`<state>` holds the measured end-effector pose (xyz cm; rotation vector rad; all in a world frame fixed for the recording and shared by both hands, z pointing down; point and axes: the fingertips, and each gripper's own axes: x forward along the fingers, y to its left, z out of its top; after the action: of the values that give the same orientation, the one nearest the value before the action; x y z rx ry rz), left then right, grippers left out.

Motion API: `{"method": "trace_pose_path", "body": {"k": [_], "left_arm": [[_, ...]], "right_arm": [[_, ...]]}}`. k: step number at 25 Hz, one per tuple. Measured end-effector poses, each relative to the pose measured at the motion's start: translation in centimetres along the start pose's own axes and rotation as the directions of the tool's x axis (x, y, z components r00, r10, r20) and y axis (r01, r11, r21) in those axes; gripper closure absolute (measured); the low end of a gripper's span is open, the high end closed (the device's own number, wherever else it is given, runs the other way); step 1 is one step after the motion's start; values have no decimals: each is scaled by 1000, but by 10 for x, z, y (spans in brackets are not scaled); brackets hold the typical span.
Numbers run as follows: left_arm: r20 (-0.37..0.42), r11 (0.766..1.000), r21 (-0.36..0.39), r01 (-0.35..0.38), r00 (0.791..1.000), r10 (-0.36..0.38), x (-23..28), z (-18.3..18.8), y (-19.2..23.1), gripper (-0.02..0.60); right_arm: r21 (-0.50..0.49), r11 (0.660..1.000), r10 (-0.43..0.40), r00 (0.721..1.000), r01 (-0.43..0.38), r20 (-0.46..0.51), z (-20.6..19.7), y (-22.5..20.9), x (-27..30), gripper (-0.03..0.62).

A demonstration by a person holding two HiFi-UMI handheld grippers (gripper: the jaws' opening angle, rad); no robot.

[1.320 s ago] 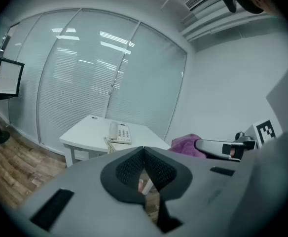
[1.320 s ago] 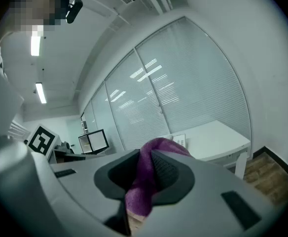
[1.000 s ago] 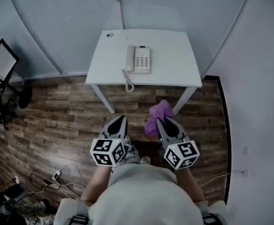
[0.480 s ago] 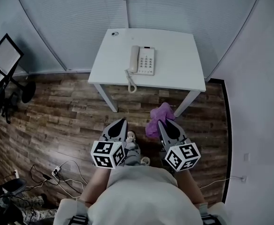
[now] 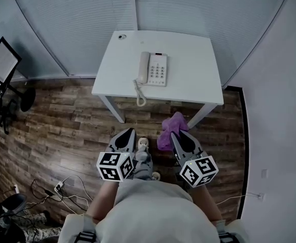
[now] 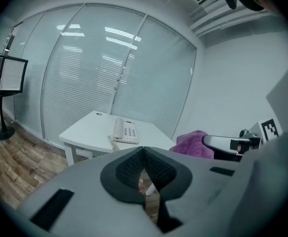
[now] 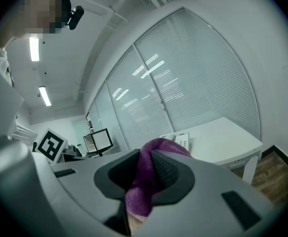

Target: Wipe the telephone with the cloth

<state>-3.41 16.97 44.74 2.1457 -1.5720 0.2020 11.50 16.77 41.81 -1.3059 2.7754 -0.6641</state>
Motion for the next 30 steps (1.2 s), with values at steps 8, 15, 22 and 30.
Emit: {"method": "trace_pose_path", "body": {"k": [8, 15, 22, 30], "left_arm": [[23, 1000, -7, 29, 999, -29, 60, 36, 21, 560], [38, 997, -34, 62, 997, -61, 110, 73, 50, 560], [13, 997, -43, 61, 998, -60, 151, 98, 92, 560], [-25, 998, -33, 58, 998, -59, 197, 117, 139, 560]], "right_arm": [[-37, 999, -19, 1000, 20, 10, 31, -29, 49, 511], [-57, 998, -21, 1000, 21, 4, 60, -52, 114, 511], [-75, 997, -26, 1000, 26, -2, 81, -63, 175, 511], [-116, 992, -46, 999, 44, -15, 97, -80, 250, 511]]}}
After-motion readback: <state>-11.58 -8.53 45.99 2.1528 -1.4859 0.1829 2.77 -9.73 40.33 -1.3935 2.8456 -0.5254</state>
